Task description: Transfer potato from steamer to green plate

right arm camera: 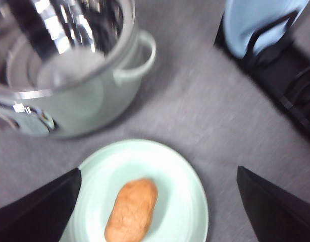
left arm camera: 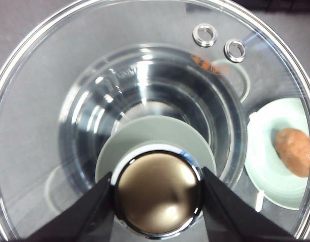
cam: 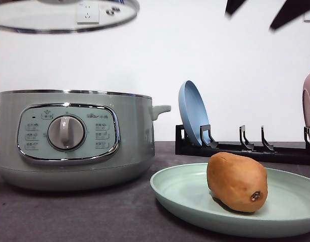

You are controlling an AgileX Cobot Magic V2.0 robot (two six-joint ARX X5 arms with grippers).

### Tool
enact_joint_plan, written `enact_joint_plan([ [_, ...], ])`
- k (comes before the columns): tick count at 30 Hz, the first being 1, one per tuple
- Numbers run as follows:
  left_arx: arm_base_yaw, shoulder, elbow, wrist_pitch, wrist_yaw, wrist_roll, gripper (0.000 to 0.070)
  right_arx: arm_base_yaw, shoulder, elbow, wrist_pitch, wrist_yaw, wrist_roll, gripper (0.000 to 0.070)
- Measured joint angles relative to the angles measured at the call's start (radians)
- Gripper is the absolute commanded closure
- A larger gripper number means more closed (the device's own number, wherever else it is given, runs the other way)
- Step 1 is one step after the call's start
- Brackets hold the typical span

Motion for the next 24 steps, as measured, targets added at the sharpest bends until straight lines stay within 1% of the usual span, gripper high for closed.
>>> enact_joint_plan([
  [7, -0.002, 0.051, -0.01, 0.0, -0.001, 0.0, 0.07, -0.024, -0.072, 0.085, -0.053, 0.026, -0.022, 0.0078],
  [14, -0.002, 0.057, -0.118, 0.0, 0.0, 0.007, 0.07, -0.027, -0.108, 0.091, -0.071, 0.025, -0.029, 0.0078],
  [17, -0.002, 0.067, -0.129, 0.013, 0.0, 0.011, 0.07, -0.027, -0.109, 0.091, -0.073, 0.026, -0.029, 0.0078],
  [21, -0.003, 0.066, -0.129, 0.063, 0.0, 0.016, 0.07, -0.027, -0.108, 0.091, -0.081, 0.025, -0.029, 0.0078],
  [24, -0.003, 0.066, -0.129, 0.057, 0.0, 0.019, 0.07, -0.027, -0.108, 0.091, -0.09, 0.025, -0.029, 0.0078],
])
